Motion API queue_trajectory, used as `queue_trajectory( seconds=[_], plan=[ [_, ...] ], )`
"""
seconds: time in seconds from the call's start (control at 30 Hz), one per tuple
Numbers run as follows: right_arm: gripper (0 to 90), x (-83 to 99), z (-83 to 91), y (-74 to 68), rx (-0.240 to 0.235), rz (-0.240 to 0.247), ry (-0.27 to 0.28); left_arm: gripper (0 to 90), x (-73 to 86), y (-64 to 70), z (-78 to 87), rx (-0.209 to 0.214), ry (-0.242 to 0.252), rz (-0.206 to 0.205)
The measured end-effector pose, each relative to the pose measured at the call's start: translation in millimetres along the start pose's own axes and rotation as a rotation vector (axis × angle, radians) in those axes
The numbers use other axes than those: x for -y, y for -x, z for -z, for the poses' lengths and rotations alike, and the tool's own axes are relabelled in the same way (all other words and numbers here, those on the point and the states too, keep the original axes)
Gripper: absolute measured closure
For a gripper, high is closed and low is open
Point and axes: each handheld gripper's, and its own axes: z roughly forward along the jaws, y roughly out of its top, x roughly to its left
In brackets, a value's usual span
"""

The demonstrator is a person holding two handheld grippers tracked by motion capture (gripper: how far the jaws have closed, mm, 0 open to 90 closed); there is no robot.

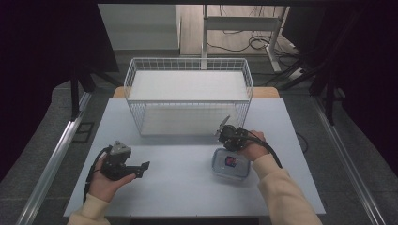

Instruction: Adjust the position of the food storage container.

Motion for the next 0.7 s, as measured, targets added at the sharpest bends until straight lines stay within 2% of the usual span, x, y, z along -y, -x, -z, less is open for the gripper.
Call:
queue_trajectory(
  seconds=[0.03,0.13,0.33,0.4,0.47,0.5,0.53,0.6,0.63,0.67,0.7],
  plan=[
    [89.9,-1.9,0.1,-4.0,-0.011,0.022,0.005,18.6,0.0,-0.2,-0.4,0.0,-0.001,-0.005],
    [89.9,-3.6,0.9,-8.5,-0.026,0.03,0.004,18.6,0.4,0.3,-1.5,0.001,-0.005,-0.001],
    [89.9,-3.6,3.8,-12.7,-0.014,0.061,0.011,18.6,0.4,0.9,-0.9,0.002,-0.003,0.0],
    [89.9,2.0,14.9,-9.2,0.012,0.014,0.039,18.6,0.2,0.9,-0.7,0.003,-0.002,0.001],
    [89.9,12.0,32.3,-4.8,0.032,-0.058,0.1,18.6,0.4,0.8,-1.7,0.005,-0.002,0.003],
    [89.9,25.6,48.1,-3.4,0.052,-0.122,0.143,18.6,0.7,0.8,-2.6,0.006,-0.004,0.005],
    [89.9,25.6,48.1,-3.4,0.052,-0.122,0.143,18.6,0.9,0.7,-3.5,0.007,-0.008,0.004],
    [89.9,41.6,60.4,-3.8,0.068,-0.18,0.175,18.6,1.4,1.6,-5.0,0.007,-0.013,0.004],
    [89.9,58.6,70.1,-5.0,0.081,-0.228,0.208,18.5,1.3,2.2,-5.3,0.008,-0.014,0.003],
    [89.9,58.6,70.1,-5.0,0.081,-0.228,0.208,18.5,1.1,3.0,-5.1,0.011,-0.014,0.004],
    [89.9,67.0,74.0,-5.9,0.088,-0.246,0.219,18.6,0.6,3.3,-4.5,0.022,-0.013,0.007]
  ],
)
